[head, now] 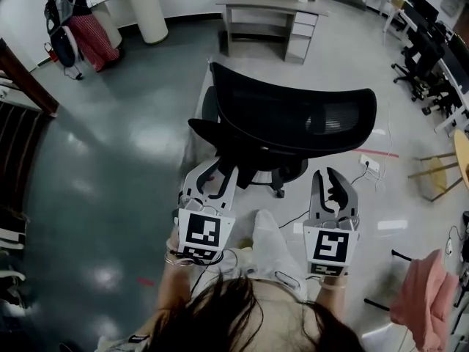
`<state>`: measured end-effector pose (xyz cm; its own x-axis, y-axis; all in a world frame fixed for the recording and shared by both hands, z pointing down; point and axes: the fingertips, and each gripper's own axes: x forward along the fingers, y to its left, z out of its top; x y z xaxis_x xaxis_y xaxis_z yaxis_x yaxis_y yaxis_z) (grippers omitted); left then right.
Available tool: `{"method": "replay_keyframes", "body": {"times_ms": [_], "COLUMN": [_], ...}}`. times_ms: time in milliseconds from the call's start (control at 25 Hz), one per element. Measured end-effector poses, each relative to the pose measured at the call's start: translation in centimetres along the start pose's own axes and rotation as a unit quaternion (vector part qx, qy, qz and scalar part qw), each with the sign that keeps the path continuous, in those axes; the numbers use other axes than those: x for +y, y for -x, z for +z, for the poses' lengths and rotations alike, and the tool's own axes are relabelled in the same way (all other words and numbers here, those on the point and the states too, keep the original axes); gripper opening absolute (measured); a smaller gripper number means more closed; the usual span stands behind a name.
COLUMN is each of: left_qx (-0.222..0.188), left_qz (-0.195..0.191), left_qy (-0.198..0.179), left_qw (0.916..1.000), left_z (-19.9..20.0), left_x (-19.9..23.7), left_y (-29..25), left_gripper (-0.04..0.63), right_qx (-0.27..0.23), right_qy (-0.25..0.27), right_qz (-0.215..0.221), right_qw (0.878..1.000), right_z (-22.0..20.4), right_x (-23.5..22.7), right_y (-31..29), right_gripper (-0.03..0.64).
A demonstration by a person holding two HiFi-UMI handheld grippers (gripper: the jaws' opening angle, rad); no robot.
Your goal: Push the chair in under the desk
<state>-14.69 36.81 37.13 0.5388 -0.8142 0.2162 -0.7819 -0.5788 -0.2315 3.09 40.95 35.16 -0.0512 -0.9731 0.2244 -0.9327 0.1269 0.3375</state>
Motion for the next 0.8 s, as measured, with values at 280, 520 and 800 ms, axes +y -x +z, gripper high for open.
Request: {"method": "replay_keyframes", "body": {"times_ms": [280,520,800], "left_qx": [0.036,0.067,0.101], "left_qz": [0.010,0.015,0.039], "left_qy": [-0.056,-0.093,-0.152], "left_qw": [0.9977,0.9933,0.9824], "left_z": [-0.9,-2.5,-3.8], "left_x": [1.6,1.9,2.7], "left_y": [-3.0,-5.5,-7.8], "left_gripper": [0.123,0.160,0.196], "right_qx": [0.031,0.061,0.088], "right_qy": [0.033,0.070,0.114], "right_qz": [0.007,0.015,0.028], "right_qw": [0.999,0.996,0.989], "right_z": [-1.2,-3.1,-5.1], "right_x": [-0.6,-1.0,-1.3], "right_y": [-3.2,-5.6,-8.0], "right_gripper": [0.113,0.158,0.204]}}
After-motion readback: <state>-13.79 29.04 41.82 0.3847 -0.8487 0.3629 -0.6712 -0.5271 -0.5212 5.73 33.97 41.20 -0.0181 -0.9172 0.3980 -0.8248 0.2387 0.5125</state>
